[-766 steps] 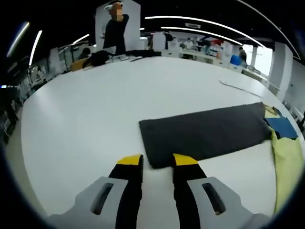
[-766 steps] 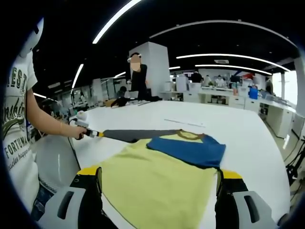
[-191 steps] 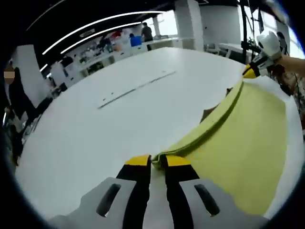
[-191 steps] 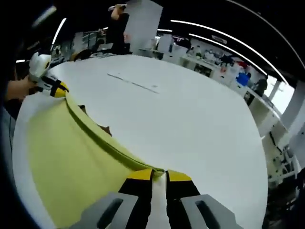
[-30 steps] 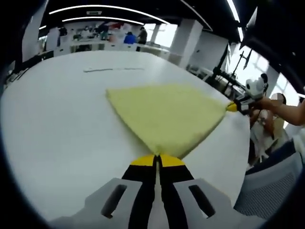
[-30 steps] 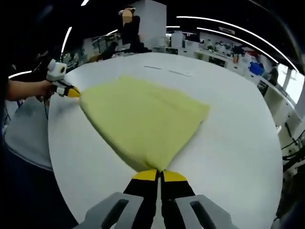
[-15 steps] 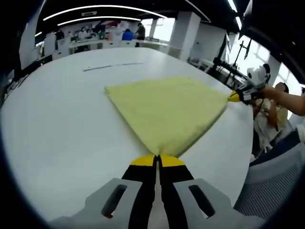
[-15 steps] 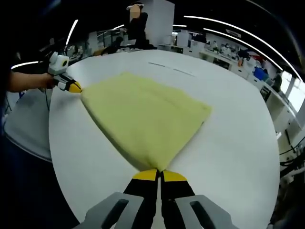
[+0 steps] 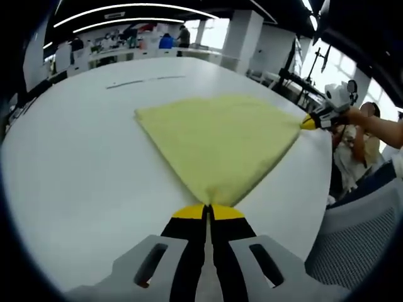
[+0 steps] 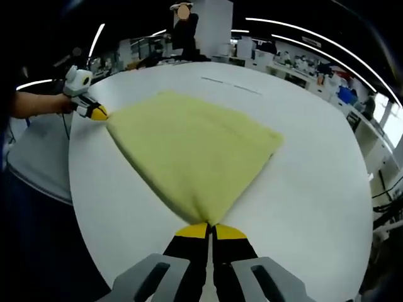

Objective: Fold the garment on the visible template until the final outline fits inside the template.

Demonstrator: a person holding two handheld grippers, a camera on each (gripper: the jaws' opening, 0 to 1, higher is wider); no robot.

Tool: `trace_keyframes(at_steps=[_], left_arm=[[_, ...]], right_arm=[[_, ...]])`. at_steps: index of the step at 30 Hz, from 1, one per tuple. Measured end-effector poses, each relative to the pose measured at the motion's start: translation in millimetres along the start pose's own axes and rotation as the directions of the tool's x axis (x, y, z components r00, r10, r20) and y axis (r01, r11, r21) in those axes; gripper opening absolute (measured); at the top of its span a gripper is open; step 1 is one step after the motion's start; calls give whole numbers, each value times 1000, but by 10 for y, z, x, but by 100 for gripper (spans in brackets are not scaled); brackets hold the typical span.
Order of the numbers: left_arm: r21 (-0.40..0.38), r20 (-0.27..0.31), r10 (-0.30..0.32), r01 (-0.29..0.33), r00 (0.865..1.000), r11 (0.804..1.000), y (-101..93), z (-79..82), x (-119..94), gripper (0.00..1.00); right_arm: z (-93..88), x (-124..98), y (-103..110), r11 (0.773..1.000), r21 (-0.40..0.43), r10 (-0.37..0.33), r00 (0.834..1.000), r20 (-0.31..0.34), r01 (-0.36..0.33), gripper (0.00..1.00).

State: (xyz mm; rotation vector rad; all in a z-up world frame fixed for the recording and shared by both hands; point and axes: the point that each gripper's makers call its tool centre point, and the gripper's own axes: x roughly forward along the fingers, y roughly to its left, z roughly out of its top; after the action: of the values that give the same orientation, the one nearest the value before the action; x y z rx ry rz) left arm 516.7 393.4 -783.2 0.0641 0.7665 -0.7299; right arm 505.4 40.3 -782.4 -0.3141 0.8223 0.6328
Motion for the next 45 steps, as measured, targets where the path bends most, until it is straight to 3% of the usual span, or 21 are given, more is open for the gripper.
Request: trace_keyframes(at_steps=[19,28,37,45], left_arm=[[32,-31,55,-54,998,998,-43,-91,-44,0],[-27,1,80,-80,997,996,-23,-76,-34,1],[-65,46,79,-76,996,995,-43,-11,-71,18],[-9,113,84,-83,990,996,-94,195,-140,44]], right_arm=[[-113,-54,101,1000,27,4,1000,-6,-3,0],[-89,-51,75,985,171,2,1000,15,-4,0],[13,-96,108,973,228,19,997,75,-35,26],[185,-148,198,971,227,43,991,128,-72,57]])
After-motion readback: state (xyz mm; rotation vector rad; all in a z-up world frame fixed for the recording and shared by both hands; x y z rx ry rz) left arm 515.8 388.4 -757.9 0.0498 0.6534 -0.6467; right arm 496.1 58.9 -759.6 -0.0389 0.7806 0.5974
